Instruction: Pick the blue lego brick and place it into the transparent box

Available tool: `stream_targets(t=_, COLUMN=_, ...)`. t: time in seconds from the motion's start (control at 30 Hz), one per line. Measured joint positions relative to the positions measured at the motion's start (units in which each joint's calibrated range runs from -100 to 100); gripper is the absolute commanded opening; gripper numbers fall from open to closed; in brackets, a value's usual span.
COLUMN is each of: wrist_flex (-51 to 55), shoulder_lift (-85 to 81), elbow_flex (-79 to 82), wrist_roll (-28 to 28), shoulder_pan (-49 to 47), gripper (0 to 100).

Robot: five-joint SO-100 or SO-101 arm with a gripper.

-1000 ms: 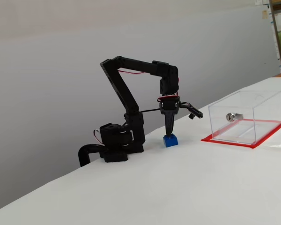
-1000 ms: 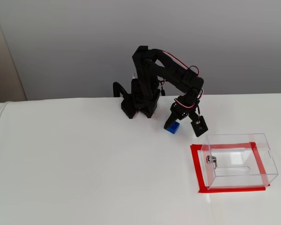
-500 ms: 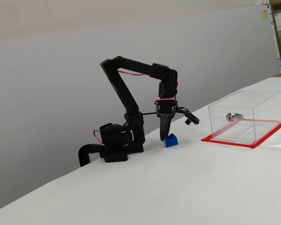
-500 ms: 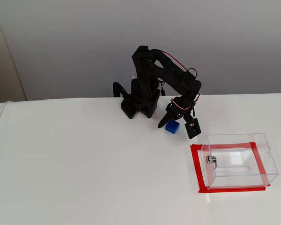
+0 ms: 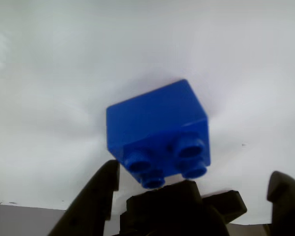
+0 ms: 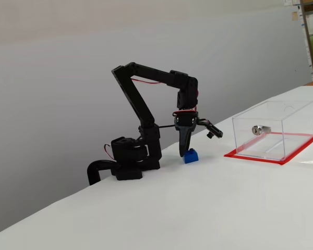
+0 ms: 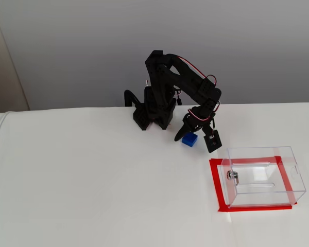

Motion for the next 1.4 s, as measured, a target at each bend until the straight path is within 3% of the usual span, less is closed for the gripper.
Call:
stream_targets(t=1.1, wrist_flex=-7.1, shoulder_lift=8.0, elbow_flex=-1.2, wrist_roll=1.3, shoulder_pan=-1.5, gripper=32)
stream_targets(t=1.4, wrist_flex=-8.0, shoulder_lift=8.2, elbow_flex=-1.3, wrist_roll=1.1, shoulder_pan=-1.5, gripper=13)
